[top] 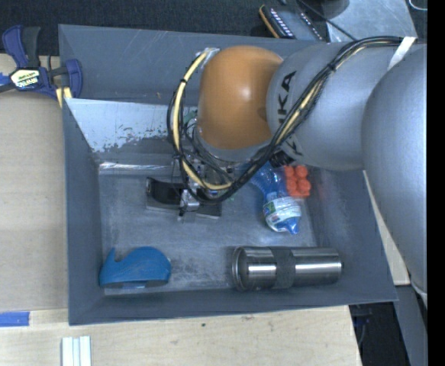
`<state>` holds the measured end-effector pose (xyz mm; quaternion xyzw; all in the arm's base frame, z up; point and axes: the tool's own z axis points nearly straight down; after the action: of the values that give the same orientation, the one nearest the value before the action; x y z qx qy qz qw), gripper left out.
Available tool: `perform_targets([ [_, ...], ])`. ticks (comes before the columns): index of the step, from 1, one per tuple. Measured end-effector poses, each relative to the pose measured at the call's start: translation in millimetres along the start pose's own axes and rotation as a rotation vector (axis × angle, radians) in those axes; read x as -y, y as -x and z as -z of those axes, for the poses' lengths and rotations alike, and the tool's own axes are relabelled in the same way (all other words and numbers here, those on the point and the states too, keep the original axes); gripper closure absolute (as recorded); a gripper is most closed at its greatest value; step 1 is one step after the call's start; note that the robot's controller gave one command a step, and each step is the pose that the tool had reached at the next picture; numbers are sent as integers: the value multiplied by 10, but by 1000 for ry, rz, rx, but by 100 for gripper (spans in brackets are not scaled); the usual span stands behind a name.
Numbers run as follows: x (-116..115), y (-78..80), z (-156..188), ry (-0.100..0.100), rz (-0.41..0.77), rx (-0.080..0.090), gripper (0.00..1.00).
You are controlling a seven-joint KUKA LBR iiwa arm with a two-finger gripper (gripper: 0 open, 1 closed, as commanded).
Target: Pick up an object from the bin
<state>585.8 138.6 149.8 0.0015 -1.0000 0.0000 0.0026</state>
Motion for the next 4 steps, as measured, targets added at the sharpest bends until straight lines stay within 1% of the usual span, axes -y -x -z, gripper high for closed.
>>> perform_targets([
  [1, 9, 17, 51, 1, -4, 8, 0],
  [2, 300, 321, -760, 6, -319, 8, 0],
  [3, 314, 366, -327, 2, -12, 9, 0],
  [4, 450, 264, -507, 7, -467, -2, 0],
])
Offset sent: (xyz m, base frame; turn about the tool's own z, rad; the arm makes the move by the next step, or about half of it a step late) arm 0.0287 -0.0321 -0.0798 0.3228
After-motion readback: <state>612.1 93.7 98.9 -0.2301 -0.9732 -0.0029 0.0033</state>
